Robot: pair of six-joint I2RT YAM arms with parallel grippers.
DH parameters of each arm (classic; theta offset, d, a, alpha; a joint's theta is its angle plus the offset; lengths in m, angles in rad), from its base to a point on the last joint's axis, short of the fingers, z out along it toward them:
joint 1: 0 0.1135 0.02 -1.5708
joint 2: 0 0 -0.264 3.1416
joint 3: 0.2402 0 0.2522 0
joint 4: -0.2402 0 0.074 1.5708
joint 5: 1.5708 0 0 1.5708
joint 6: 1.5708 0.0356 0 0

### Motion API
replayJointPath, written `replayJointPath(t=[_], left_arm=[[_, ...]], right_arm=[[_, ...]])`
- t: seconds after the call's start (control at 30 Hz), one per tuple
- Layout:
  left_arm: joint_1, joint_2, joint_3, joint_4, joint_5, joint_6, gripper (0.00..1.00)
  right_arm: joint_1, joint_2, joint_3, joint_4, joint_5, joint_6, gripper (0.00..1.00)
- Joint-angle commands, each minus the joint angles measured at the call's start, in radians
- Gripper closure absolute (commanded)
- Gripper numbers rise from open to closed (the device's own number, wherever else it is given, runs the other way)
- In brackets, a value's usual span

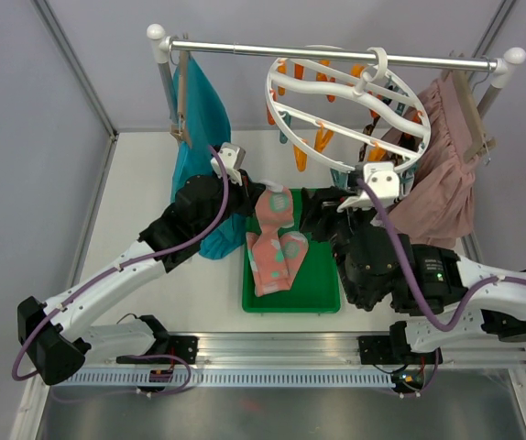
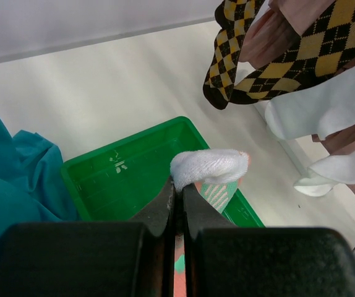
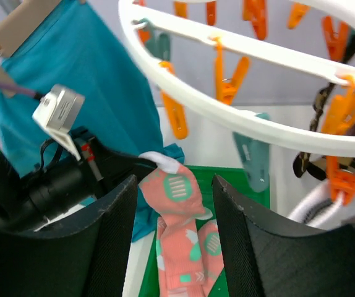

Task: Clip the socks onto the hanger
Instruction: Rotate the hanger.

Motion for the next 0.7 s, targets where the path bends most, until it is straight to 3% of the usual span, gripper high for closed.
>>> replayJointPath(t=[0.0,0.3,0.43,0.53,0.63,0.67], left_arm=[[-0.001,-0.019,0.011,0.014,0.014,0.012,0.98],[-0.001,-0.018,0.024,0.011,0.026,0.008,0.98],[-0.001,-0.013,0.020,0.016,0.023,0.009,0.98],[0.000,-0.012,0.020,0.020,0.031,0.008,0.98],[0.000,-0.015,0.018,0.019,0.029,0.008,0.98],[0.000,-0.016,0.017,0.019,0.026,0.009,0.98]], right_arm=[[0.008,0.026,0.095,-0.127,0.226,0.098,0.41],[0.005,0.124,0.177,-0.149,0.320,0.054,0.40],[-0.004,0.159,0.215,-0.233,0.255,0.129,0.43],[-0.099,0.189,0.252,-0.373,0.142,0.241,0.43],[-0.133,0.160,0.171,-0.280,0.129,0.173,0.39],[-0.142,0.128,0.142,-0.178,0.084,0.134,0.37]])
